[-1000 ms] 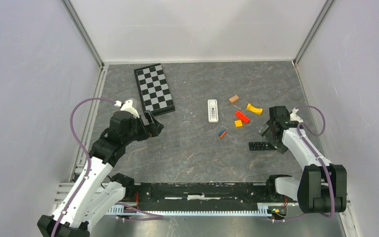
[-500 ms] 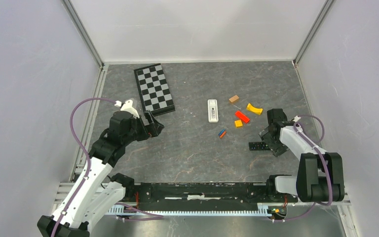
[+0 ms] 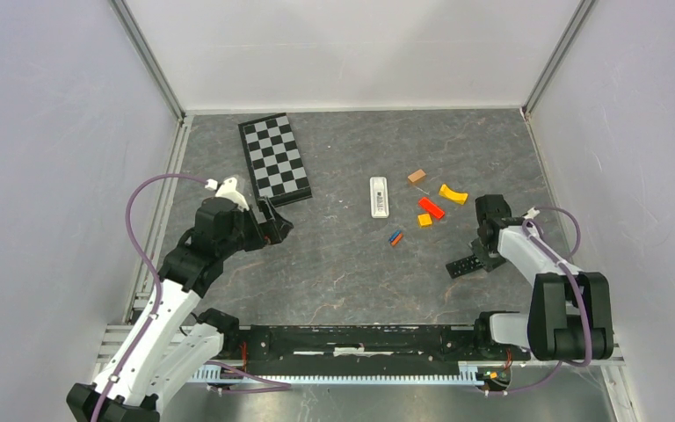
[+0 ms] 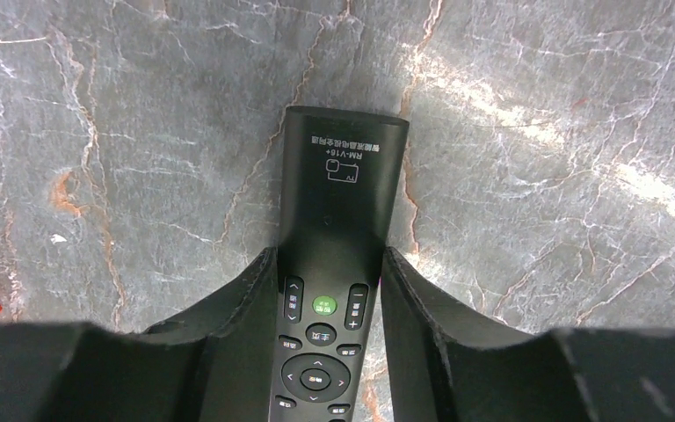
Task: Load the batteries into the remote control
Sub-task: Pick up the remote control from the center of the board.
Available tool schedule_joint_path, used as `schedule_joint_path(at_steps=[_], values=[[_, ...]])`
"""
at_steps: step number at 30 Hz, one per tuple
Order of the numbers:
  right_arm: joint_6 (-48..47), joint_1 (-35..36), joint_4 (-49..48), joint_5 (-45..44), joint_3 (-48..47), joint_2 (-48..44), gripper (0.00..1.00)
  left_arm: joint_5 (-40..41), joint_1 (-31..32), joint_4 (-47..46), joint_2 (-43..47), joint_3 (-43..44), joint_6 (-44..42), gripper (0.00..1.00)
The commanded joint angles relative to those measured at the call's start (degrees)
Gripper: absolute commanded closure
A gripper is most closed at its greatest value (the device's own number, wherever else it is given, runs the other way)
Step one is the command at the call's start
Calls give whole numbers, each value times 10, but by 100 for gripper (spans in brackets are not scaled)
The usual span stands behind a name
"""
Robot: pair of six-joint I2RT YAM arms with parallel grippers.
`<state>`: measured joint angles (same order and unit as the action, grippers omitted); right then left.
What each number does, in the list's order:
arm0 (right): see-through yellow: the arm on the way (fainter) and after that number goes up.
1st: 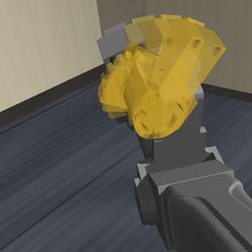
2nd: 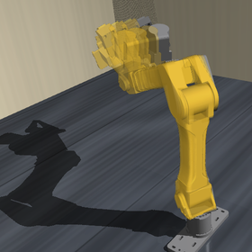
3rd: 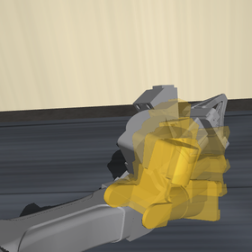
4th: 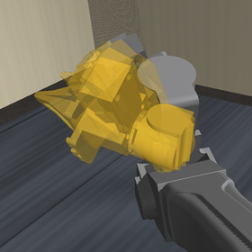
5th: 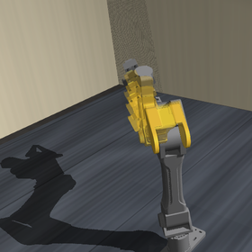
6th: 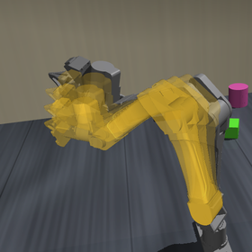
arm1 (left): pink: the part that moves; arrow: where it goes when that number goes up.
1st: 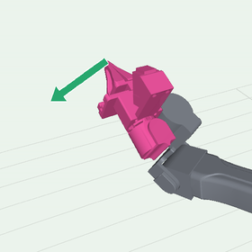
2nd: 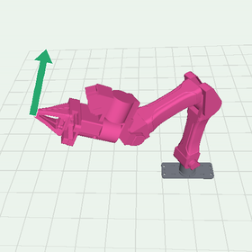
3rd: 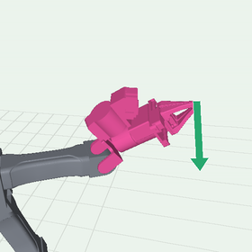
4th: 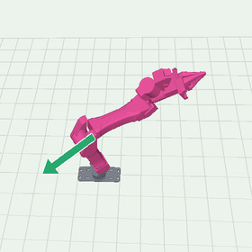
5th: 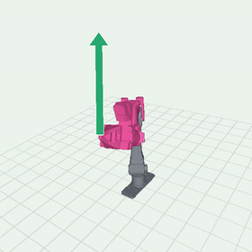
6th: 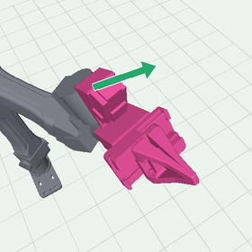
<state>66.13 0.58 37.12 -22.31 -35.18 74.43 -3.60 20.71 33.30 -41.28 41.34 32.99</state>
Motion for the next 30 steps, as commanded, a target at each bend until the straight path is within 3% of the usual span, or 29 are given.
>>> schedule_joint_path(at_steps=[1, 5, 11, 17, 24, 30], values=[[20, -2, -69, 42, 47, 5, 75, -70, -2, -42, -4, -5, -23, 0], [7, -2, -80, 85, 60, -22, 81, -149, -1, -104, -12, -36, 7, 0], [16, 31, -101, 163, 99, -106, 80, -213, 11, -208, -47, -83, 59, 0], [87, 157, -117, 176, 96, -155, 83, -221, 66, -307, -118, -108, 85, 0], [138, 310, -145, 169, 38, -113, 84, -198, 177, -404, -252, -99, 99, 1], [161, 378, -205, 180, 6, -72, 84, -186, 223, -456, -330, -88, 128, 12]])
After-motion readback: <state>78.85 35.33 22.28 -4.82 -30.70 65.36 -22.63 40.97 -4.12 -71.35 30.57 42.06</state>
